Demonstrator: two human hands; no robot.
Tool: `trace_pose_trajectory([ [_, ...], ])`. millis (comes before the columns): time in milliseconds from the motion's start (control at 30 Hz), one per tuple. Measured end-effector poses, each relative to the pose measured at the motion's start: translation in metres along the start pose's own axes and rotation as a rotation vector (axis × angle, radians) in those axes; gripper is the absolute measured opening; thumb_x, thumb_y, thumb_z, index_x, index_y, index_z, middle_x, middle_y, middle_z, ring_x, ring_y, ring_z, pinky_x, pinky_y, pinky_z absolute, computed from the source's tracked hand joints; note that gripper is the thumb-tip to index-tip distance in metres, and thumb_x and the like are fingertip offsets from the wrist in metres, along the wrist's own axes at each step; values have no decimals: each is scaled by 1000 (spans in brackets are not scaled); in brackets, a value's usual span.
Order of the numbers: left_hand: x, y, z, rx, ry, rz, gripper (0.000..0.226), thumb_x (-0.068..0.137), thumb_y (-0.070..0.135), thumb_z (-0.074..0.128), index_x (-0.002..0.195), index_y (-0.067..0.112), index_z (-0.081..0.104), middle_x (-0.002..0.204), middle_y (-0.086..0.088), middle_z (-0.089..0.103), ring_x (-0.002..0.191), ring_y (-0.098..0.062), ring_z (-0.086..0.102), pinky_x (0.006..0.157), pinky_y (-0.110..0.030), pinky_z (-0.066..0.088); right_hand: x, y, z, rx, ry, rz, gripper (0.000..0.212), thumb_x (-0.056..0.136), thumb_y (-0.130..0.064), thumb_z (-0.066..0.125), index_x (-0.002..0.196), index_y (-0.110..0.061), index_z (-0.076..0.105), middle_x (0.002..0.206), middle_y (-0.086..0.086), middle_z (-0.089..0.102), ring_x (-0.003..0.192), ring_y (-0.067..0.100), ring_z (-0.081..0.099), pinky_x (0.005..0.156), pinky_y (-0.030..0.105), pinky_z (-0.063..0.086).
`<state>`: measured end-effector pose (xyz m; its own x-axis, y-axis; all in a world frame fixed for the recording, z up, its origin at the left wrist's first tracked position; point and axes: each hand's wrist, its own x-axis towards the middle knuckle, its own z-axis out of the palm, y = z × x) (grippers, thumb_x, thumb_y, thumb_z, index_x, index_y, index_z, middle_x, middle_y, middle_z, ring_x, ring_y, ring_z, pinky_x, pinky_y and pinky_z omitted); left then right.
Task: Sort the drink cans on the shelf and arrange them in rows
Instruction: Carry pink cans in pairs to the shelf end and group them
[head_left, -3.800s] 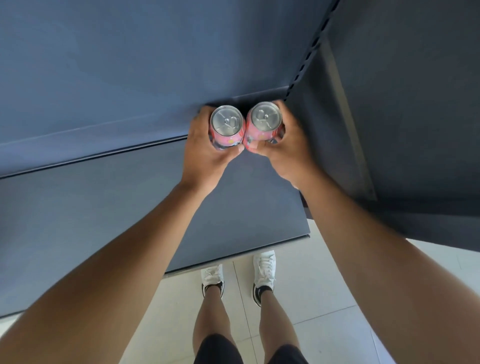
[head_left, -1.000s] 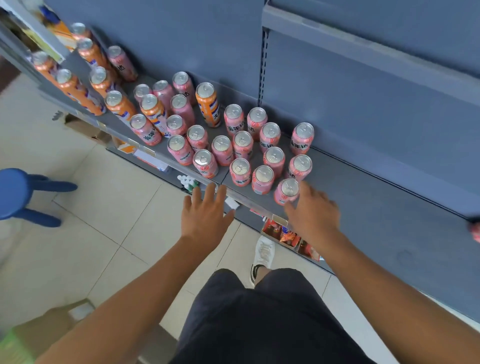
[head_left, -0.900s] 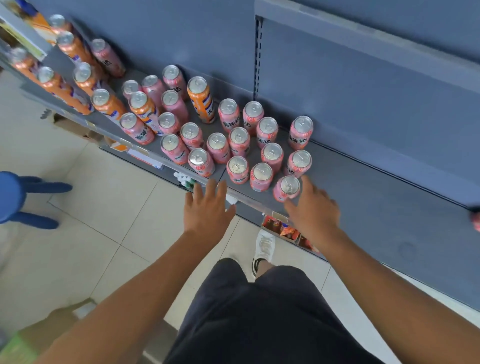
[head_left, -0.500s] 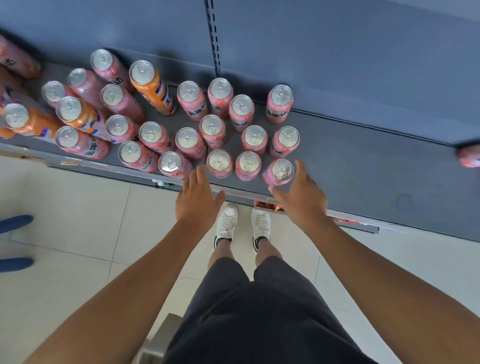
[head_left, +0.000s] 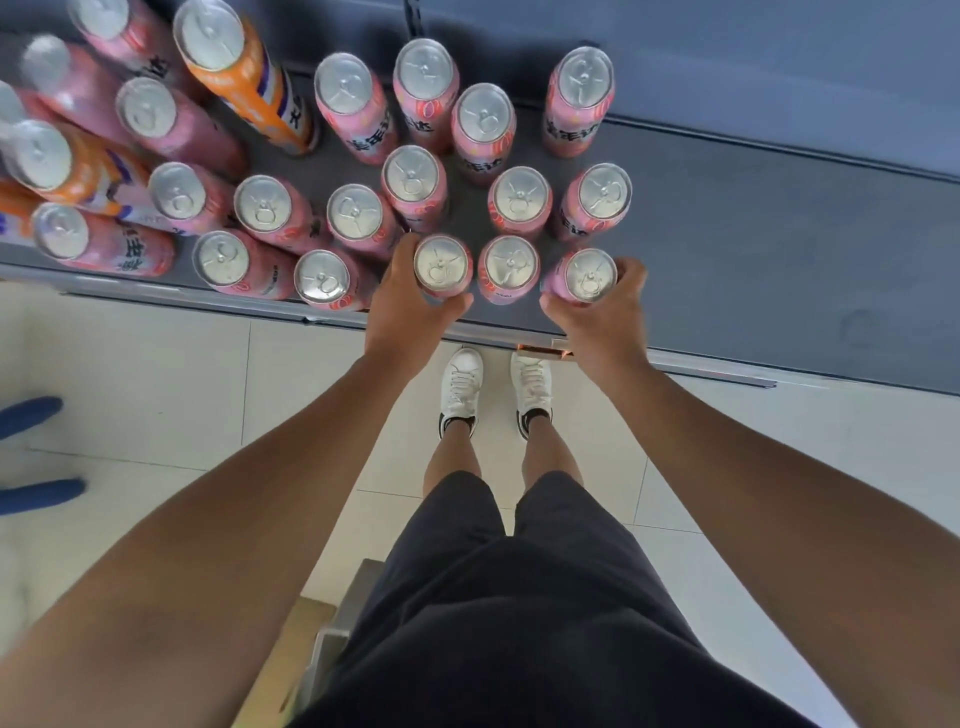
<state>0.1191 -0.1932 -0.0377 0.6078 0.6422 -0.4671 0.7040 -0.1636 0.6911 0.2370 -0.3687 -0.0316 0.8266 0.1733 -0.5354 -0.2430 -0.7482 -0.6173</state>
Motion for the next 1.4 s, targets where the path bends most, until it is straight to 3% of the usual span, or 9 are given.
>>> trace_pose_trajectory([
  [200, -9, 7, -10, 0, 3, 67, 59, 69, 35, 85, 119, 27, 55, 109, 13, 67, 101, -10, 62, 89, -36, 55, -7, -3, -16, 81, -13, -1, 70, 69, -33, 87, 122, -29, 43, 98, -19, 55, 92, 7, 60, 80, 28, 55],
  [467, -48, 35, -48, -162, -4, 92, 67, 69, 32, 90, 126, 30, 57, 116, 15, 66, 111, -8, 61, 94, -28, 52, -37, -29, -66, 374, 11, 34, 74, 69, -22, 88, 127, -26, 41, 108, -14, 56, 94, 6, 60, 75, 16, 47],
  [600, -65, 61, -70, -403, -113, 51, 59, 61, 36, 87, 115, 33, 63, 106, 12, 71, 104, -12, 66, 89, -29, 55, -51, -46, -94, 550, -56, 91, 62, 76, -25, 82, 126, -21, 45, 109, -6, 60, 101, 13, 63, 85, 30, 55],
  [733, -79, 85, -82, -618, -189, -28, 54, 61, 38, 80, 111, 23, 65, 98, 8, 73, 99, -15, 68, 89, -39, 55, -67, -56, -112, 851, -287, 110, 62, 80, -38, 65, 137, -18, 47, 126, 6, 62, 120, 26, 61, 101, 41, 51],
  [800, -85, 94, -85, -715, -228, -61, 52, 63, 40, 77, 111, 25, 64, 100, 6, 73, 100, -16, 67, 90, -46, 54, -77, -63, -117, 1063, -408, 144, 53, 92, -39, 53, 139, -15, 48, 124, 7, 64, 119, 25, 61, 104, 44, 48],
  [900, -97, 109, -90, -842, -270, -73, 40, 74, 31, 71, 113, 29, 62, 101, 10, 74, 96, -10, 70, 84, -38, 56, -97, -77, -120, 1286, -503, 192, 50, 94, -51, 47, 127, -15, 56, 115, 8, 68, 109, 27, 64, 99, 46, 50],
  [1100, -111, 126, -97, -744, -360, -2, 49, 74, 34, 77, 119, 29, 60, 104, 9, 75, 100, -14, 70, 78, -34, 59, -126, -91, -115, 1272, -440, 189, 59, 79, -59, 52, 119, -17, 61, 102, 7, 75, 87, 23, 73, 71, 38, 60],
  [1233, -112, 131, -100, -621, -410, 64, 59, 69, 29, 86, 122, 29, 60, 108, 4, 75, 103, -17, 71, 83, -35, 59, -133, -91, -116, 1189, -386, 176, 46, 91, -56, 50, 112, -18, 65, 91, 5, 74, 82, 20, 70, 68, 36, 60],
  [1400, -113, 142, -98, -551, -489, 123, 62, 70, 27, 83, 126, 28, 58, 109, 2, 74, 103, -18, 71, 83, -36, 58, -140, -87, -122, 1124, -325, 175, 61, 88, -62, 52, 126, -15, 63, 112, 17, 70, 93, 33, 66, 77, 40, 57],
])
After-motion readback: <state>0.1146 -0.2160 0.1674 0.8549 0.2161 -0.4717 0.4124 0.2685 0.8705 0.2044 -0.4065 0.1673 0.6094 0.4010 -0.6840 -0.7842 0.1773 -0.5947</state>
